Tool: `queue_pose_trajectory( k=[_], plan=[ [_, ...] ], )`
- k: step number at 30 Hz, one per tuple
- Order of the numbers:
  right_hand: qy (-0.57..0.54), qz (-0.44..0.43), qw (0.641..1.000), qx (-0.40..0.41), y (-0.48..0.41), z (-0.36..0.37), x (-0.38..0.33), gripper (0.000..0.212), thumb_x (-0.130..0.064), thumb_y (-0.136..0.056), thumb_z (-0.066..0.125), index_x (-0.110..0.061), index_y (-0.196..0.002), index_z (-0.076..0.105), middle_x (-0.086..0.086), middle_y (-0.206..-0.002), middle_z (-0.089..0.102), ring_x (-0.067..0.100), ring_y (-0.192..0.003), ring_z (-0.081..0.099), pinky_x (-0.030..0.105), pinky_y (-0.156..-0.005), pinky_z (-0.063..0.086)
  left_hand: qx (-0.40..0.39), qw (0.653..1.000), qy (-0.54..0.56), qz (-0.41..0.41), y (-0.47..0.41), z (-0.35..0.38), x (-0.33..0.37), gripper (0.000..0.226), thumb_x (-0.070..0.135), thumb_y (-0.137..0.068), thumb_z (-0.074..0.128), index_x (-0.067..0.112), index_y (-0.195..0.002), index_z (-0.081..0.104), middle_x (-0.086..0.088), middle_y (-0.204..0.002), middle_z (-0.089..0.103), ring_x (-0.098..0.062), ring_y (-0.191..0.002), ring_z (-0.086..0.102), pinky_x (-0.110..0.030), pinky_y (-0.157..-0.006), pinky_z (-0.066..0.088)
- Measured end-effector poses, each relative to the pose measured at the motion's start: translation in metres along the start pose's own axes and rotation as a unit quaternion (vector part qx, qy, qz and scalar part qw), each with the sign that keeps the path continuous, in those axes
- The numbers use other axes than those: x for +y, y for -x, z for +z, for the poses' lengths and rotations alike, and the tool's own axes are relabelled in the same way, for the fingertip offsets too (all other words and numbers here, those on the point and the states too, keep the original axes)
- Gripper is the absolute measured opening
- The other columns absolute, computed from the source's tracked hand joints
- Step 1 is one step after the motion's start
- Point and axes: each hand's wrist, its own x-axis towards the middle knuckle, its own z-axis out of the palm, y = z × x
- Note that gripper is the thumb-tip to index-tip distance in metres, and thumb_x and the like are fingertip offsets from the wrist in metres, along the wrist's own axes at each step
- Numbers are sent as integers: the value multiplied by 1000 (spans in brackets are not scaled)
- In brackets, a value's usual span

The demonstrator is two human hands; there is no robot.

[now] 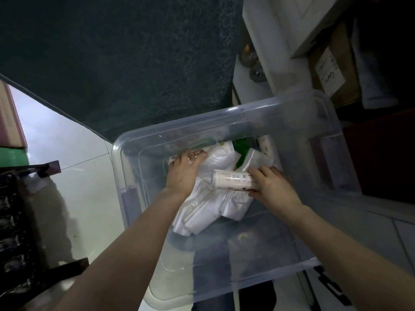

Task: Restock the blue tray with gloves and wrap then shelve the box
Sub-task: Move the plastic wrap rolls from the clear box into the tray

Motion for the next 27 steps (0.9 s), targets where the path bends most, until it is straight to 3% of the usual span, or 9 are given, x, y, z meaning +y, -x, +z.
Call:
queue_pose_trajectory(
  k=[4, 9, 15, 22, 27],
  plan=[
    [-10, 8, 1000, -4, -2, 1, 0, 57, -37, -77, 72, -20, -127, 49, 5, -121, 57, 29, -104, 53, 40, -87, 46, 13, 1000, -23, 13, -6, 3, 3, 62, 11, -88, 46, 39, -141, 27, -12, -131, 44, -33, -119, 40, -47, -97, 32],
    [-5, 4, 1000, -7, -2, 6, -1, 59, -40, -78, 71, -22, -129, 47, 4, -120, 56, 28, -104, 52, 39, -88, 44, -32, 998, 55, -14, -4, 13, 3, 72, 6, -87, 53, 39, -142, 19, -17, -132, 34, -39, -110, 47, -51, -96, 43],
    [-8, 20, 1000, -1, 7, 3, 0, 60, -41, -78, 70, -23, -131, 47, 3, -119, 56, 27, -105, 52, 39, -88, 42, -21, 1000, 11, 12, -3, 5, -7, 64, 43, -91, 53, 37, -145, 19, -20, -118, 57, -37, -107, 54, -45, -94, 42],
    [-15, 32, 999, 30, 31, -26, -7, 61, -43, -78, 69, -25, -132, 46, 2, -121, 56, 26, -111, 50, 40, -88, 45, -10, 995, 101, 8, 36, -27, 8, 61, 36, -93, 51, 34, -146, 21, -14, -124, 37, -34, -99, 54, -46, -83, 50],
    [-7, 20, 996, 87, 67, -64, -19, 62, -43, -75, 70, -24, -129, 48, 3, -120, 57, 27, -109, 51, 41, -88, 42, 53, 986, 156, 15, 80, -72, 20, 59, 37, -91, 55, 40, -143, 25, -3, -112, 37, -25, -87, 54, -34, -71, 45]
  ],
)
